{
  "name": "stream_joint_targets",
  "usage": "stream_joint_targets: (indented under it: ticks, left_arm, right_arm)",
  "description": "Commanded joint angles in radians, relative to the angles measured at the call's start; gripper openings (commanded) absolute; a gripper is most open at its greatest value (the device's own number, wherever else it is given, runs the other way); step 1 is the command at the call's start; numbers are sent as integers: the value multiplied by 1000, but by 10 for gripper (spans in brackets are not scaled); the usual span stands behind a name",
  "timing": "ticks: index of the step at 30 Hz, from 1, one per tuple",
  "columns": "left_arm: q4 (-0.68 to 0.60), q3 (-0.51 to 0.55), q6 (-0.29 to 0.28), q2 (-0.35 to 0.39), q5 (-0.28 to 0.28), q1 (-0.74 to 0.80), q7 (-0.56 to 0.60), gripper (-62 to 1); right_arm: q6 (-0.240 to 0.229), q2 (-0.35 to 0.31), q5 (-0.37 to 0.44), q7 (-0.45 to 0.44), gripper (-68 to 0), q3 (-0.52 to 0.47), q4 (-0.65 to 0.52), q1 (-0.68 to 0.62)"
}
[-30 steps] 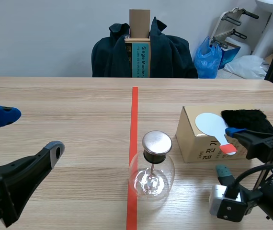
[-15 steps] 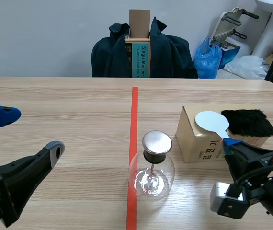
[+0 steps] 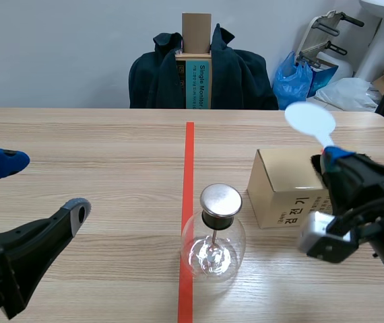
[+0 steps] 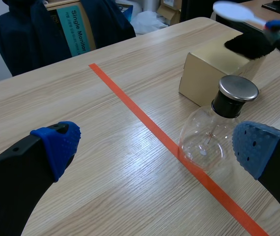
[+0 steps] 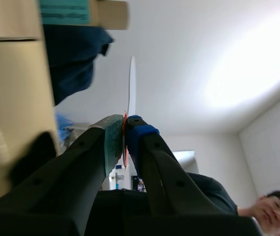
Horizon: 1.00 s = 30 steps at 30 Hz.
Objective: Do the electroscope experiment.
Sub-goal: 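Pick up the white charging plate, then bring the plate to the electroscope and point at the metal foil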
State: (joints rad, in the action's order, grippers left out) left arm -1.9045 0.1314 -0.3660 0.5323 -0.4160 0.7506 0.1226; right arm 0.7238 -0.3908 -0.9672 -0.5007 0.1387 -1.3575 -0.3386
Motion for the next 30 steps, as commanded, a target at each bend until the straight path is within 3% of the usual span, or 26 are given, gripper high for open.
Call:
stream_joint_targets:
  ticks: [1,4,5,8,10,11,12,18,24,30]
  left_arm:
    - [-9,-7,5,4,2,-3,-1,14]
    - [-8,-7,5,37,11,-12,-55,14]
    - [-6,-8,5,54,11,-18,-82,-45]
    - [19,-15,-19,111,-5,-54,-132,-340]
    - [55,-36,-54,155,-18,-95,-142,-498]
    - [74,-51,-74,175,-24,-119,-142,-569]
    - [94,-69,-100,193,-31,-145,-139,-591]
    - [248,-253,-180,236,-35,-330,-33,-588]
    - [405,-515,-180,209,2,-527,66,-588]
    - [537,-680,-140,114,64,-669,95,-588]
  right_arm:
    - [59,-16,40,7,-667,-35,-73,17]
    - [59,-17,100,9,-667,-73,-162,14]
    - [59,-16,118,8,-667,-87,-191,12]
    - [59,-16,191,8,-667,-122,-276,-1]
    - [59,-16,229,8,-667,-142,-324,-15]
    - [59,-16,243,8,-667,-149,-345,-25]
    - [59,-16,253,8,-667,-157,-366,-34]
    - [59,-16,300,0,-667,-186,-452,-72]
    - [59,-16,347,0,-667,-189,-484,-81]
    - [16,-16,349,-27,-667,-203,-484,-81]
